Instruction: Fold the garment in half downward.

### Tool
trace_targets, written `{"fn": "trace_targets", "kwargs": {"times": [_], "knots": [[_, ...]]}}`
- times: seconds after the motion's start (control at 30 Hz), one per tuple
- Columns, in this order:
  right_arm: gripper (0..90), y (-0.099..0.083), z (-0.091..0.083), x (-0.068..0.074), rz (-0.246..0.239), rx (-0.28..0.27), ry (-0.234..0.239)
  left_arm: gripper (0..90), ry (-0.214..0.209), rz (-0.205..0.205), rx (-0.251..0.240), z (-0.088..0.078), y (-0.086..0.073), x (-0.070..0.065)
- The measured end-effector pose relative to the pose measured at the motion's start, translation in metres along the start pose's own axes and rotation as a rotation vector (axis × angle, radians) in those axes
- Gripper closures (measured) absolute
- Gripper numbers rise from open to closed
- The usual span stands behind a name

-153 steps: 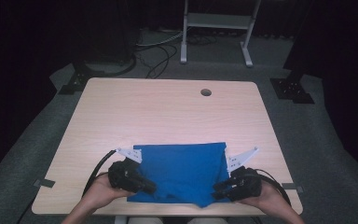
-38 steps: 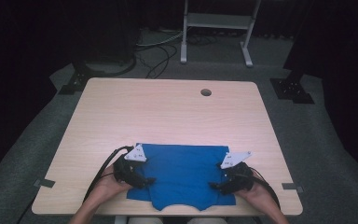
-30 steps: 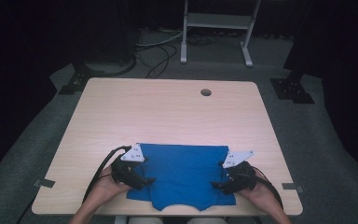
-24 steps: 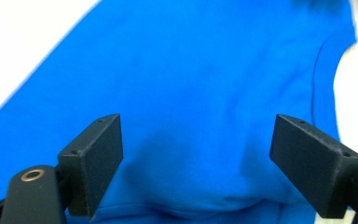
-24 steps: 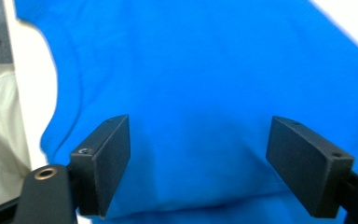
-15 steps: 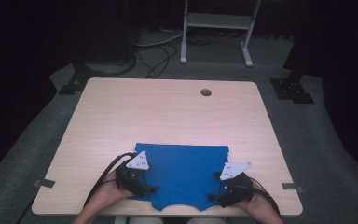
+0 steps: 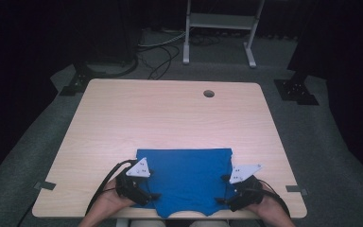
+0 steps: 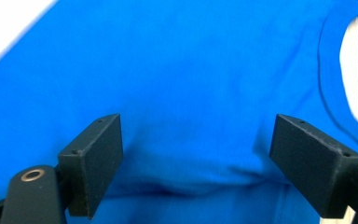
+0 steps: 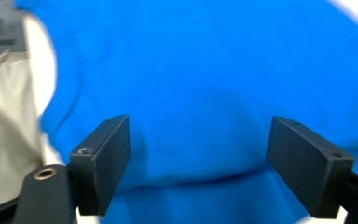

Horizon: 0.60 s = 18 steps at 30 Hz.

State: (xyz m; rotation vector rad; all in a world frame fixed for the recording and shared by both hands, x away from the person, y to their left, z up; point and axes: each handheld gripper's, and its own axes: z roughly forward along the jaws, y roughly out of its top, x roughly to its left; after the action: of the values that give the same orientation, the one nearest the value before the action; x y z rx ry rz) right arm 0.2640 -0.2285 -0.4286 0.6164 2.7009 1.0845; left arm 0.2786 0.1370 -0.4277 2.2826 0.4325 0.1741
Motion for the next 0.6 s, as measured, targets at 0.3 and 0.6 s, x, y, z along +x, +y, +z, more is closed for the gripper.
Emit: {"fn": "trace_targets", "kwargs": {"times": [0.3, 0.6], "knots": [[21.6, 0.019, 0.011, -0.035, 0.118, -0.037, -0.116, 16.8, 0.038, -0.023, -0.013, 0.015, 0.011, 0.018], [22.3, 0.009, 0.017, -0.038, 0.094, 0.021, -0.114, 16.8, 0.051, -0.067, 0.01, 0.013, 0.005, 0.028]]}}
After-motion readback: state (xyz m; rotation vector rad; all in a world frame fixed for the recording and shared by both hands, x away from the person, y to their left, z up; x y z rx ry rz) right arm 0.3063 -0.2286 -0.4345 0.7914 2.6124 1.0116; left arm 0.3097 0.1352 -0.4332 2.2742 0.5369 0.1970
